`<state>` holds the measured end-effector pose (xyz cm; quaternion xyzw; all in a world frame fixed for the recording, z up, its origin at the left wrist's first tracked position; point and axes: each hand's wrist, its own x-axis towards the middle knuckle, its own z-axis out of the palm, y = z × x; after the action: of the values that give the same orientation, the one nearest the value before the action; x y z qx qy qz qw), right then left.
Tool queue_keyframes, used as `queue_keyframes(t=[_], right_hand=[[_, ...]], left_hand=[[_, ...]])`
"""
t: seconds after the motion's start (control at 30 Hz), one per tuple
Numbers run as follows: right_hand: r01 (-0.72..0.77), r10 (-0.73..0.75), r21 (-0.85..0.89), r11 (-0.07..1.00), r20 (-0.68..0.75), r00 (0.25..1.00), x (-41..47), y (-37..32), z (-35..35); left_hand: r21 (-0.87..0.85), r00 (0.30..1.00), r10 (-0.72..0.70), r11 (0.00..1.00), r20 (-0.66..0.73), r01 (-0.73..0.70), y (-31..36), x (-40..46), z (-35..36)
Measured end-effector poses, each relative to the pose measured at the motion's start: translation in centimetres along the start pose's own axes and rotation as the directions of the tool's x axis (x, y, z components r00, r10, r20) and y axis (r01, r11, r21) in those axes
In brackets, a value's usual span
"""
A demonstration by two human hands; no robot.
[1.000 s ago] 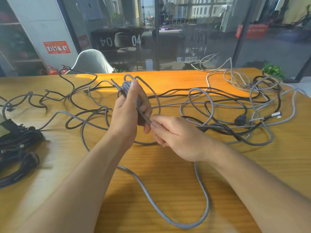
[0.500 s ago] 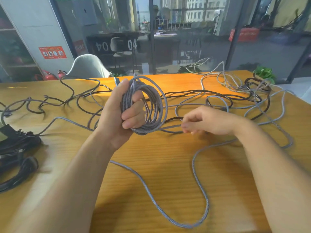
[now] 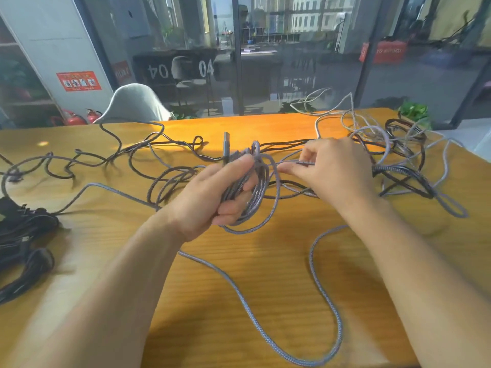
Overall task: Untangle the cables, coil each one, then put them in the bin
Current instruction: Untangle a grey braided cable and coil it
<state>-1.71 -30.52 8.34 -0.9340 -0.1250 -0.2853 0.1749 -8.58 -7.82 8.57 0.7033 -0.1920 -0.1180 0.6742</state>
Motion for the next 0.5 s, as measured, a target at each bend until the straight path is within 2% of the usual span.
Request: queue_keyframes(t=[0.07,0.17,0.27,0.33,0.4,0.5], right_hand=[[-0.018,0.017,0.137,0.99,0.007,1.0,-0.4,-0.5,0.5],[-0.119,0.051,0.421,0.899,0.168,0.984,-0.6,-1.4,1.4],[-0.333,0.049,0.657,0.676,0.412,0.91,-0.4,-2.0,0.6],[-0.439,-0.044,0.72,0.538,0.544,0.838,-0.4,-2.1,-0.7],[-0.436,-0.124,0.719,0.541,0.581,0.805,-0.5,-2.1,-1.7],[-0.391,-0.125,0.683,0.617,0.576,0.808,-0.6,-2.2,-2.2]], left_hand=[[0.143,1.0,0.006,0.99,0.014,-0.008,0.0,0.0,0.6],[0.287,0.999,-0.047,0.957,0.014,0.041,-0.4,0.2,1.6],[0.363,0.994,-0.084,0.926,-0.066,0.103,-1.0,0.7,1.9],[0.382,0.988,-0.055,0.918,-0.145,0.107,-1.3,0.9,1.9],[0.378,0.976,-0.009,0.921,-0.217,0.092,-1.5,1.1,1.7],[0.398,0.961,0.025,0.913,-0.277,0.09,-2.1,1.3,1.7]])
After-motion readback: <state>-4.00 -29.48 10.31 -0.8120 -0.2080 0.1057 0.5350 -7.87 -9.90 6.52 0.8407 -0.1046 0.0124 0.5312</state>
